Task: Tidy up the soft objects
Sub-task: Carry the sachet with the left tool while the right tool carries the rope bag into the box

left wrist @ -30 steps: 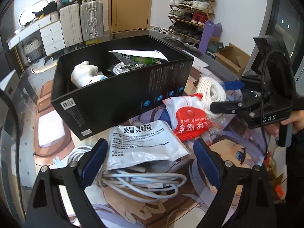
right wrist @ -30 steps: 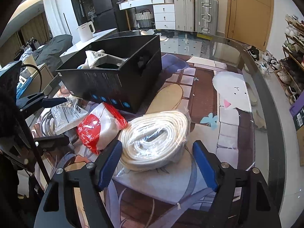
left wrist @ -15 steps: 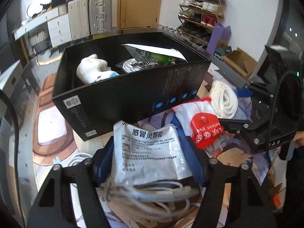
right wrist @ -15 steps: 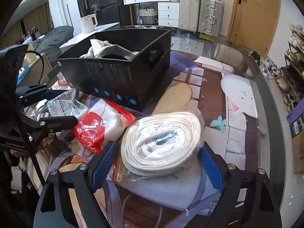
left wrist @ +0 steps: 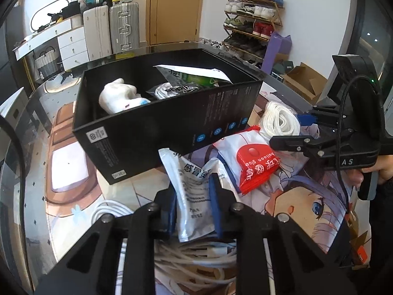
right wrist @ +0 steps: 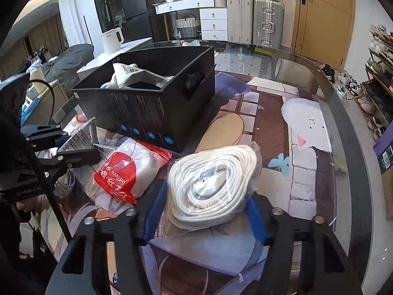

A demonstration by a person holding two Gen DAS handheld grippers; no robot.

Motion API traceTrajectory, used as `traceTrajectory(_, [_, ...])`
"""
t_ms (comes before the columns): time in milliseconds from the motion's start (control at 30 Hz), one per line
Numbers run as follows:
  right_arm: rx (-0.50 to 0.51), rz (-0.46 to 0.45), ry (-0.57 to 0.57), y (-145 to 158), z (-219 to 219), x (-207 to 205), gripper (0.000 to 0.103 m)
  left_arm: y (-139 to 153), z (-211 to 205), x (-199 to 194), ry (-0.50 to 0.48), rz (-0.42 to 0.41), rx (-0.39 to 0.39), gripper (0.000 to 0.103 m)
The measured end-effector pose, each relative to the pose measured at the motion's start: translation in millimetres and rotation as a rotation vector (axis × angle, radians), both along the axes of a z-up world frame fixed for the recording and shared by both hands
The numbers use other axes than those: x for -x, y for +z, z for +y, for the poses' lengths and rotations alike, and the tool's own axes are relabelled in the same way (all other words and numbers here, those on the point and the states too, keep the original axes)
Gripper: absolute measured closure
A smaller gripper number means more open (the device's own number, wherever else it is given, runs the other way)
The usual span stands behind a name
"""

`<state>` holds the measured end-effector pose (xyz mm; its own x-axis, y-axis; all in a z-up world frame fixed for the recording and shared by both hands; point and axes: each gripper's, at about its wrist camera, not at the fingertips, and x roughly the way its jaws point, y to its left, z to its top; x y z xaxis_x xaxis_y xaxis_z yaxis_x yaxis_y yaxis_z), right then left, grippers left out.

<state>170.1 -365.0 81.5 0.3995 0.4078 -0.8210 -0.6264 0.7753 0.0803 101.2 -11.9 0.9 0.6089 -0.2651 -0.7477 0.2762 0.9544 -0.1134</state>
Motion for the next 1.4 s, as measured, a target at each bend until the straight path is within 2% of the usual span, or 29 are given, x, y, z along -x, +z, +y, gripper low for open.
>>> traceTrajectory(133, [-0.007, -0.009, -0.001, 2, -3, 1, 0.054, 4, 6, 5, 0.009, -0.015, 0.028, 0.088])
traceTrajectory(433, [-0.01, -0.055, -0.025, 16, -15, 4, 0.062, 15, 14, 18, 0.026, -0.052, 0.057, 0.09])
traceTrajectory(800, [-0.026, -0.134, -0.043, 37, -25, 14, 0.079, 28, 24, 30, 0.047, -0.096, 0.087, 0.093])
traceTrajectory(1133, [-0.053, -0.2, -0.042, 56, -30, 28, 0.081, 41, 39, 36, 0.078, -0.137, 0.111, 0.093])
traceTrajectory(1400, [-0.07, -0.243, -0.058, 72, -36, 37, 0.081, 50, 43, 41, 0.083, -0.162, 0.115, 0.097])
